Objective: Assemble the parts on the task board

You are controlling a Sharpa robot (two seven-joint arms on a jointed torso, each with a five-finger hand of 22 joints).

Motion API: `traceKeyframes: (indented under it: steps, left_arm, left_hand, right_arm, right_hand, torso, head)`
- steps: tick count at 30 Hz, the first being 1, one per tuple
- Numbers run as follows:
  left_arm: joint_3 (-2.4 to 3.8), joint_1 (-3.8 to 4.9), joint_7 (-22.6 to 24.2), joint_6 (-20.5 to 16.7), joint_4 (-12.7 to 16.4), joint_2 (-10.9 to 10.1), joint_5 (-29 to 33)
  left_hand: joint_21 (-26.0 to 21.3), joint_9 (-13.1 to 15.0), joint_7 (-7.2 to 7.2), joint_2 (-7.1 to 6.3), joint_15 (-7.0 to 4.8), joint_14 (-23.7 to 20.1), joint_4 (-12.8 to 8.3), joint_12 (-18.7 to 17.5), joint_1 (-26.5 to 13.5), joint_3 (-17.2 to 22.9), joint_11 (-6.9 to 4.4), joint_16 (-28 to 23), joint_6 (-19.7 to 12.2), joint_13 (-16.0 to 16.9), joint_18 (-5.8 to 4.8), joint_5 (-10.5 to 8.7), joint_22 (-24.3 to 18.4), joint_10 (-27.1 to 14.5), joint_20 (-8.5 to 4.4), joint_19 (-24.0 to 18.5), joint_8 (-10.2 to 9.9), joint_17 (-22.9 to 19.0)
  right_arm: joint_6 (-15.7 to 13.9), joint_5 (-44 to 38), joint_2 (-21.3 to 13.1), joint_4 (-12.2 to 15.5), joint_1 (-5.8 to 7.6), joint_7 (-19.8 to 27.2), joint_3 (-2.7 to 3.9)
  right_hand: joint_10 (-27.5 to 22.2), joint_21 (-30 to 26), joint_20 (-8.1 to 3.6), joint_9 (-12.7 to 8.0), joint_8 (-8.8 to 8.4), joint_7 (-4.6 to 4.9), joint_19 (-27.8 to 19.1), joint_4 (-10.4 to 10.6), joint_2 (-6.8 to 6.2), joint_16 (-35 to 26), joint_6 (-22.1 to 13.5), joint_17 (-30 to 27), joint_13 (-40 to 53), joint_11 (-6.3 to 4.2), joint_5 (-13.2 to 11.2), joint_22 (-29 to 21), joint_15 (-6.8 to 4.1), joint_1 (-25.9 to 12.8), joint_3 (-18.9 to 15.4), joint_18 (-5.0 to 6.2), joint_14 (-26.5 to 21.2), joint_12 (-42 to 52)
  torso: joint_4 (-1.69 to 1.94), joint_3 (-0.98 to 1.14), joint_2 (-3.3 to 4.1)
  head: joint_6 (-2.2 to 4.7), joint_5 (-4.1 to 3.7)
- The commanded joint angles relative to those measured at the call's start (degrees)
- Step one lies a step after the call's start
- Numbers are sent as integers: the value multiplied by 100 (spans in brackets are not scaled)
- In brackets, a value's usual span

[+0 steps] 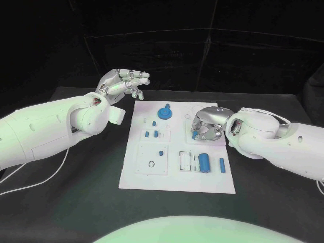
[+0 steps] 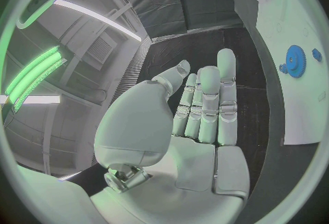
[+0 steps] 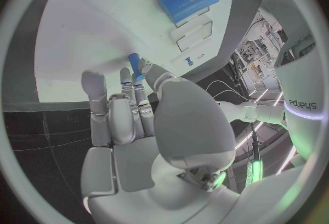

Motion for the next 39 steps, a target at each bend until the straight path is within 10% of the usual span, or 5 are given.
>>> traceKeyframes:
  steps: [1, 22, 39]
  left_arm:
    - [5, 8, 8, 58, 3, -2, 22]
    - [5, 8, -5, 71, -27, 3, 22]
    - [5, 8, -4, 87, -40, 39, 22]
  left_hand:
    - [-27, -5, -1, 15, 11, -45, 2, 7, 5, -40, 1, -29, -42, 10, 69, 11, -5, -31, 6, -21, 32, -5]
    - [-33, -5, 1, 13, 11, -49, -1, 14, 9, -52, 2, -28, -50, 10, 69, 11, -9, -41, 7, -20, 34, -12]
    - [-33, -5, 1, 13, 11, -49, -1, 14, 9, -52, 2, -28, -50, 10, 69, 11, -9, -41, 7, -20, 34, -12]
  right_arm:
    - [-224, 20, -4, 23, 8, 45, 3]
    - [-1101, 1049, -389, 724, 17, 435, 15]
    - [-892, 697, 551, 764, -173, 758, -6]
  right_hand:
    - [164, 53, -23, 38, 65, -44, 68, -31, 93, 34, 161, 6, 19, -49, -84, 66, -80, 67, 146, -35, 208, 36]
    - [306, 123, -84, 69, 55, -88, 107, -35, 108, 92, 302, 99, 10, -102, -118, 166, -126, 4, 385, -56, 230, -10]
    - [259, 116, -77, 59, 4, -66, 88, -21, 84, 113, 261, 135, 2, -78, -82, 138, -111, -52, 431, -53, 235, -75]
  torso:
    - [1, 2, 0]
    - [3, -8, -10]
    - [-2, -8, 2]
  head:
    - [-1, 1]
    - [36, -9]
    - [7, 147]
